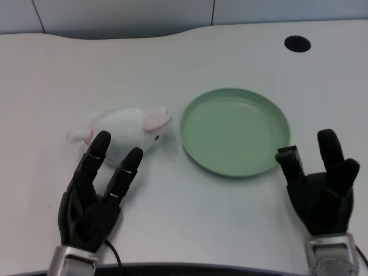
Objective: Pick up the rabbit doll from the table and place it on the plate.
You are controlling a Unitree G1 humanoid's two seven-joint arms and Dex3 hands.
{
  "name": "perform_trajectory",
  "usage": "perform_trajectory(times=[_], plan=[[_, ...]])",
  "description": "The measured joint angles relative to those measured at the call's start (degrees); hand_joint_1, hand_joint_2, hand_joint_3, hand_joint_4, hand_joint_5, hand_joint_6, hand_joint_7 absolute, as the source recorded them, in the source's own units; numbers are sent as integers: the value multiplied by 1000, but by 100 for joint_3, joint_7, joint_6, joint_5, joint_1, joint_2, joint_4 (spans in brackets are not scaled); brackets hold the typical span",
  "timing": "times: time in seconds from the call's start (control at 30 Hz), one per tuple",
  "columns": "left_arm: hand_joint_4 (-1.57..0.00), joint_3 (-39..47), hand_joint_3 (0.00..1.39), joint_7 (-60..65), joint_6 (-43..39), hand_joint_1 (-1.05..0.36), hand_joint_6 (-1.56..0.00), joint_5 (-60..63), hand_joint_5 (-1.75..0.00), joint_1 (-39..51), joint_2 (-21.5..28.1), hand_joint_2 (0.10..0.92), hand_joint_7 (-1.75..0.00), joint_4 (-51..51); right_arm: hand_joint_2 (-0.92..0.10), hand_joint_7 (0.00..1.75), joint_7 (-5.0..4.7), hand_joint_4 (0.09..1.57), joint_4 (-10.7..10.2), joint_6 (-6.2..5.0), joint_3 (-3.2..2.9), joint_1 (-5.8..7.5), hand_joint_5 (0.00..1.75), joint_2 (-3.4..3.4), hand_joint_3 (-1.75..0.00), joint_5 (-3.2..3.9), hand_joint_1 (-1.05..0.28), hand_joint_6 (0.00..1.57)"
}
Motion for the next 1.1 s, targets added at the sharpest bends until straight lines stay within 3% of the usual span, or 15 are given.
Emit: perform_trajectory(times=[0.23,0.43,0.57,0.73,0.93,1.1], plan=[[-550,1,342,-13,17,-795,-478,-5,-24,18,1,921,-3,-27,-921,7,0,708,-83,1,11,50,1135,29,-305,0,-629,1057],[-574,-142,230,-79,-95,-767,-476,195,-33,90,154,921,-6,-361,-921,3,-109,698,-194,-21,43,110,1145,106,-318,-37,-623,1049],[-600,-276,185,-166,-665,-793,-494,549,-42,-28,452,921,-13,-585,-921,2,-108,685,-192,-37,66,110,1172,141,-311,-37,-625,1048],[-659,-538,60,-168,-1983,-699,-542,1259,-51,-463,891,913,-18,-462,-921,7,-109,670,-172,-41,116,102,1207,161,-281,-45,-638,1060],[-644,-1257,22,1429,-4090,-758,-546,3490,-25,-1307,1893,912,-7,567,-921,6,-141,678,3,-60,117,-5,1166,164,-305,-47,-645,1062],[-609,-2170,8,3803,-4334,-817,-514,5612,-7,-1874,2585,909,-3,1066,-921,2,-139,695,186,-74,108,-122,1088,138,-322,-45,-657,1056]])
